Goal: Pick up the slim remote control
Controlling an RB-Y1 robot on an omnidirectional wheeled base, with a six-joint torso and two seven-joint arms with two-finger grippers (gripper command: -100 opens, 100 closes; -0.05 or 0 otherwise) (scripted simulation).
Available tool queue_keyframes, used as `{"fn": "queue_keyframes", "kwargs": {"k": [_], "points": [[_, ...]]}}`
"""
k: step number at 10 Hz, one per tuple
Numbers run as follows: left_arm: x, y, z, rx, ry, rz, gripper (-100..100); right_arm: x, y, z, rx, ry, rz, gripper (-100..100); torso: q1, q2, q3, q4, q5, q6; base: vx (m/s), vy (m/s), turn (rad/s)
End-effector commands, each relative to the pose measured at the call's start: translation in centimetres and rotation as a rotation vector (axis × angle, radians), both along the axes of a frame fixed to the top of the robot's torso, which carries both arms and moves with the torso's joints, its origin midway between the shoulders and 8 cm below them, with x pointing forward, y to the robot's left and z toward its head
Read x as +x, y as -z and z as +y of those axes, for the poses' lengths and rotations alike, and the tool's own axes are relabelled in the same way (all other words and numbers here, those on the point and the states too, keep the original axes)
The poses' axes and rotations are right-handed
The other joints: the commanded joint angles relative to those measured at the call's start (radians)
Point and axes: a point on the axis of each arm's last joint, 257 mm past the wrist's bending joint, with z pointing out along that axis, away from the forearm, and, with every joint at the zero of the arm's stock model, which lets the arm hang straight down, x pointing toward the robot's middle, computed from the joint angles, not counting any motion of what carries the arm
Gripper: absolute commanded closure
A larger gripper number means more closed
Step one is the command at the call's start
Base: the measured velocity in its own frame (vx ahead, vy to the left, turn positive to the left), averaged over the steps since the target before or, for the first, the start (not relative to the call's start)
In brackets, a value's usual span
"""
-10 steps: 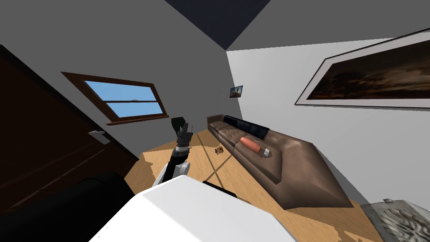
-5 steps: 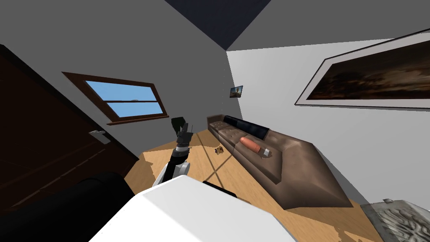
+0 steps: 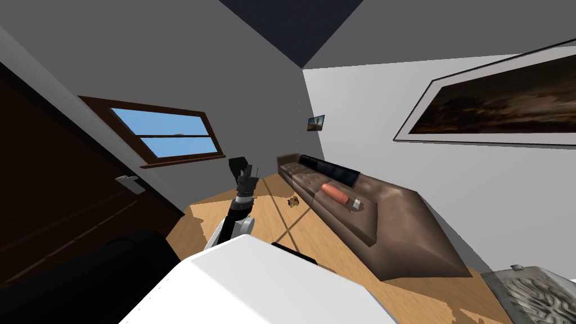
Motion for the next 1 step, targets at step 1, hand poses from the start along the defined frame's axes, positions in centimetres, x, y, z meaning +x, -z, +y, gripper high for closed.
{"fn": "queue_keyframes", "kwargs": {"k": [1], "points": [[0.0, 0.0, 0.0, 0.0, 0.0, 0.0, 0, 0.0, 0.0, 0.0, 0.0, 0.0, 0.0, 0, 0.0, 0.0, 0.0, 0.0, 0.0, 0.0, 0.0, 0.0, 0.0]]}}
